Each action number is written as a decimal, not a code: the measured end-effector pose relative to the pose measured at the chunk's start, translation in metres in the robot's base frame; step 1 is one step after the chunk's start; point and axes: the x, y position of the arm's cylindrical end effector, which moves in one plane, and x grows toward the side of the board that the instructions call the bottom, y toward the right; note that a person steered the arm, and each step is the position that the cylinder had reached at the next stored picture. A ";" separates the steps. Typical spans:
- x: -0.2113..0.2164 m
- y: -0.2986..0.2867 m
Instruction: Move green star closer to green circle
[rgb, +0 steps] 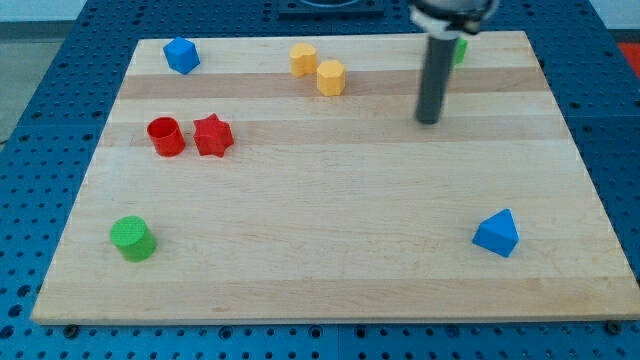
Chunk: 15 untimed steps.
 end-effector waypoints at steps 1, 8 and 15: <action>-0.031 0.117; 0.043 -0.104; 0.011 -0.103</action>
